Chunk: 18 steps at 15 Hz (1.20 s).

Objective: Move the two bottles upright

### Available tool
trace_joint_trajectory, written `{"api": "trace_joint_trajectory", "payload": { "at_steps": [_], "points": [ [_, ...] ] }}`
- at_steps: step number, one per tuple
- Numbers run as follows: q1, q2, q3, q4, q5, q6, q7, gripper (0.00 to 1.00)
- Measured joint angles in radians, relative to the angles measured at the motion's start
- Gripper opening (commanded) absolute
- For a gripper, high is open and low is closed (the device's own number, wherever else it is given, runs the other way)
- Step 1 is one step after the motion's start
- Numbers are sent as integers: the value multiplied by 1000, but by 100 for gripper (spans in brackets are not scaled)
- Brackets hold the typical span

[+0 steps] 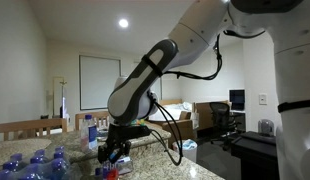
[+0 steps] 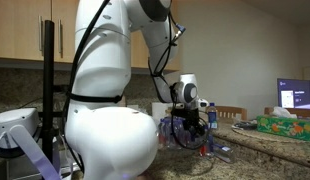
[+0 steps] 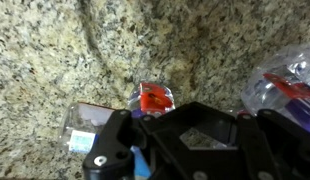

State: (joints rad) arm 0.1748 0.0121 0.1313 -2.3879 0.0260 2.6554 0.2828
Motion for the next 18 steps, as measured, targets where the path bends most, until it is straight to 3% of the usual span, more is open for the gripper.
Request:
{"api": "trace_joint_trajectory", "payload": {
  "at_steps": [6, 7, 8, 9, 13, 18],
  "points": [
    [-8, -24, -8, -14, 5, 18, 2, 2],
    [-9, -35, -9, -24, 10, 22, 2, 27],
    [-12, -49, -11, -37, 22, 23, 2, 27],
    [-15, -66, -14, -51, 42, 20, 1, 5],
    [-16, -67, -12, -51, 45, 19, 0, 27],
    [-16, -65, -12, -51, 45, 19, 0, 27]
  ]
}}
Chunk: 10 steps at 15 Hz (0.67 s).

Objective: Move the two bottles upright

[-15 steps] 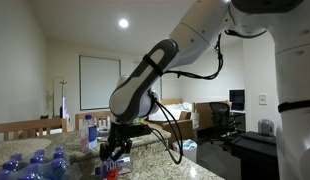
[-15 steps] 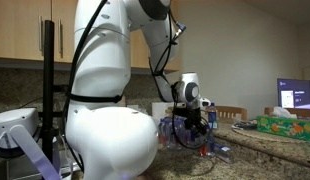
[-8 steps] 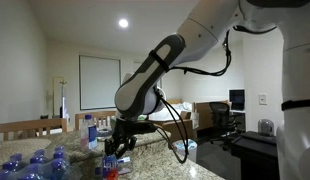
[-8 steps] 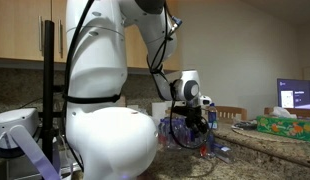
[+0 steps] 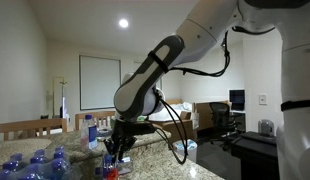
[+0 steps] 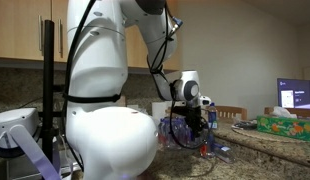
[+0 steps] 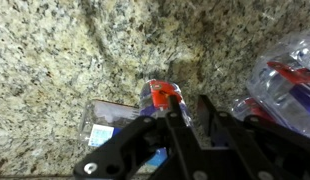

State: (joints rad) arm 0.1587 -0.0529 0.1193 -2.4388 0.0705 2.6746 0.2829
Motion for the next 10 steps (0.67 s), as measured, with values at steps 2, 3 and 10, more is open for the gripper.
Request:
{"api": "trace_joint_trajectory", "payload": {
  "at_steps": [2, 3, 10],
  "points": [
    [0, 0, 0, 0, 0, 0, 0, 27],
    [0, 0, 0, 0, 0, 0, 0, 27],
    [0, 0, 3, 1, -5, -15, 2, 77]
  ]
}}
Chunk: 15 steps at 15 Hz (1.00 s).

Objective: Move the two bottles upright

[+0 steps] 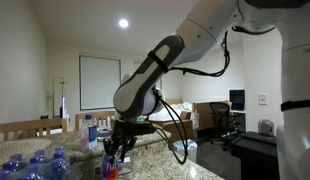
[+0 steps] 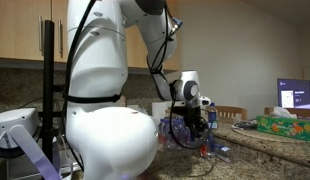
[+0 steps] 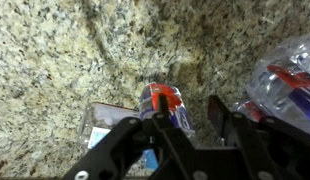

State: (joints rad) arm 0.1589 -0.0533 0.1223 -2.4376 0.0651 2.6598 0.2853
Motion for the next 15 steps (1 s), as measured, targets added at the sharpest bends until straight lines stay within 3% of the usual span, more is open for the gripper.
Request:
{"api": "trace_joint_trajectory", "payload": {
  "at_steps": [4, 9, 15],
  "points": [
    [-2, -28, 1, 8, -52, -75, 67, 100],
    [-50, -141, 15, 14, -218, -137, 267, 100],
    [-160, -154, 14, 17, -261, -137, 312, 100]
  ]
}}
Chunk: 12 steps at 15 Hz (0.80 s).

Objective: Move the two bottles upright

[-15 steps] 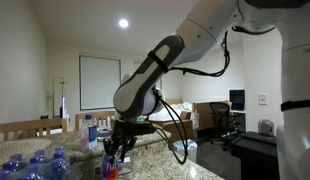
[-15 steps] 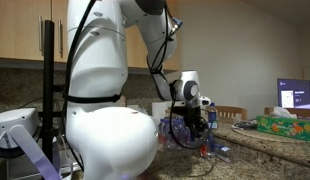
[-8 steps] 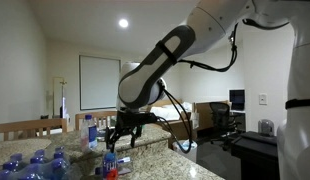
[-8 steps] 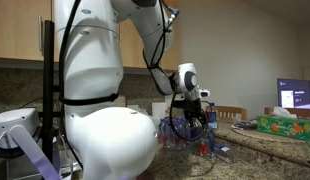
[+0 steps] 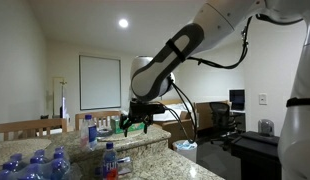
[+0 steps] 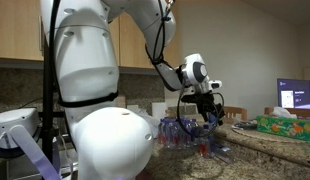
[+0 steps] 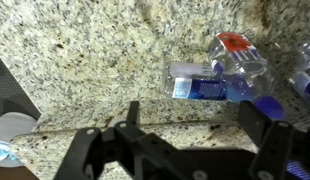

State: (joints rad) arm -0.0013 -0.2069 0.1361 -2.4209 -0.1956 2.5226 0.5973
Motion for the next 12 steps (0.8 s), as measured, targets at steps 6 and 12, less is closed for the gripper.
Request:
{"api": "trace_joint_trajectory", "payload": {
  "at_steps": [6, 12],
  "points": [
    [-6, 93, -15, 25, 12, 40, -7, 100],
    [-8, 111, -25, 28, -14, 38, 21, 100]
  ]
}}
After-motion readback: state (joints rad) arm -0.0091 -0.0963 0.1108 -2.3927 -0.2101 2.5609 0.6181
